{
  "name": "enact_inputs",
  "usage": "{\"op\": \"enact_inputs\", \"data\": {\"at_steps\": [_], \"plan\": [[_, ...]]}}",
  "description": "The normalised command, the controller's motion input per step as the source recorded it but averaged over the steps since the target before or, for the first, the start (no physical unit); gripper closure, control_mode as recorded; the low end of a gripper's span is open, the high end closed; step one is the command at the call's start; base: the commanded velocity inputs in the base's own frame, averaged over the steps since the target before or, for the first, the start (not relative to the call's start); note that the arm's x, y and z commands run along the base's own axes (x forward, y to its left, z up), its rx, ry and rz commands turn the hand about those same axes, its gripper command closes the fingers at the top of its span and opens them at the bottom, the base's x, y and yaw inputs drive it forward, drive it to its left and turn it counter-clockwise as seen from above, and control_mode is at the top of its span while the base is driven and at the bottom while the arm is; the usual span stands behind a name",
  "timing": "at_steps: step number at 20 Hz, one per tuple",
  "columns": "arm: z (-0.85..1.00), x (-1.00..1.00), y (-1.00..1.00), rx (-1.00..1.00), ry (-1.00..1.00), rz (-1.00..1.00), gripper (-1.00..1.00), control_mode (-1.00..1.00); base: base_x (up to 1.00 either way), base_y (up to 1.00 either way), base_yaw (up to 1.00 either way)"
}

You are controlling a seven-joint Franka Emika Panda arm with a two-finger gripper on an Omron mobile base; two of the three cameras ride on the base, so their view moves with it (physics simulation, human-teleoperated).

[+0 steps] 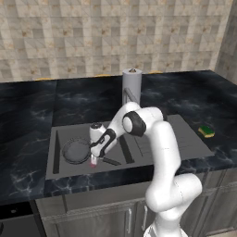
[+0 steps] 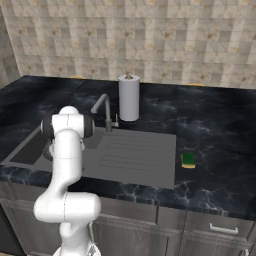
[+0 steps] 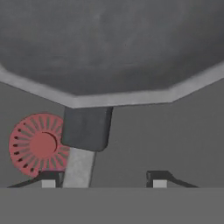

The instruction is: Pick the pan and sponge and place them into the sink. Then turn on the water.

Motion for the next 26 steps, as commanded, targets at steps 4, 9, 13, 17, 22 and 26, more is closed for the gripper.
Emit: {"op": "enact_inputs", "data": {"at_steps": [4, 9, 13, 17, 22, 26], "plan": [[0.70, -0.23, 0.00, 0.00, -0.01, 0.00, -1.00, -1.00, 0.00, 0.00, 0.00], [0.49, -0.17, 0.00, 0.05, 0.00, 0.00, -1.00, -1.00, 0.00, 0.00, 0.00], [0.41, -0.26, 0.00, 0.06, -0.01, 0.00, -1.00, -1.00, 0.00, 0.00, 0.00], [0.39, -0.34, 0.00, 0.03, -0.06, -0.04, -1.00, -1.00, 0.00, 0.00, 0.00], [0.40, -0.44, -0.03, 0.00, -0.12, -0.08, -1.00, -1.00, 0.00, 0.00, 0.00], [0.45, -0.46, -0.10, 0.01, -0.14, -0.09, -1.00, -1.00, 0.00, 0.00, 0.00]]}}
